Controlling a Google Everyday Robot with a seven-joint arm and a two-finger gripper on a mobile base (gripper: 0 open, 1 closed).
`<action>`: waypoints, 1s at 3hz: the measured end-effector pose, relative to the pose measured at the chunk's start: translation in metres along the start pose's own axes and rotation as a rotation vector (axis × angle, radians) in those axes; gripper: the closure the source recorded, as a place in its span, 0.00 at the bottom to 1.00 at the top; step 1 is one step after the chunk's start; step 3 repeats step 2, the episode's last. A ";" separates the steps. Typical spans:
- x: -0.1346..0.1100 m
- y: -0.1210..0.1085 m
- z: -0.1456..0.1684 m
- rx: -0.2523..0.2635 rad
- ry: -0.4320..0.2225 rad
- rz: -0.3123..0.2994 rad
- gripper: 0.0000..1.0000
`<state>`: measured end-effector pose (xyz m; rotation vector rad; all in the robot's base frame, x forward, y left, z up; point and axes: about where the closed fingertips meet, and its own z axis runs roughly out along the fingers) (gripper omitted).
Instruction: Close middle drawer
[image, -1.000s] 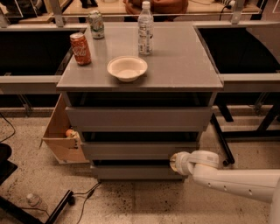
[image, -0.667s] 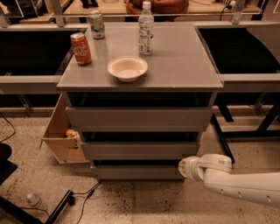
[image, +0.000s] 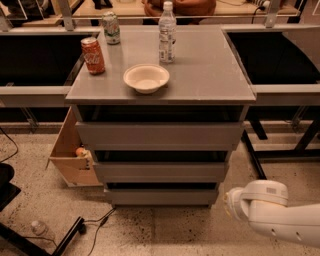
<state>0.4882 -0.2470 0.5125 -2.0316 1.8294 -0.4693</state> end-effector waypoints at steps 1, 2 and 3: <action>0.021 0.012 -0.052 -0.022 0.112 0.032 1.00; 0.041 0.004 -0.097 0.003 0.211 0.082 1.00; 0.041 0.004 -0.097 0.003 0.211 0.082 1.00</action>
Offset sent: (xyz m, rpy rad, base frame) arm -0.0628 -0.0687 0.1549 -0.2180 -0.0432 -0.2863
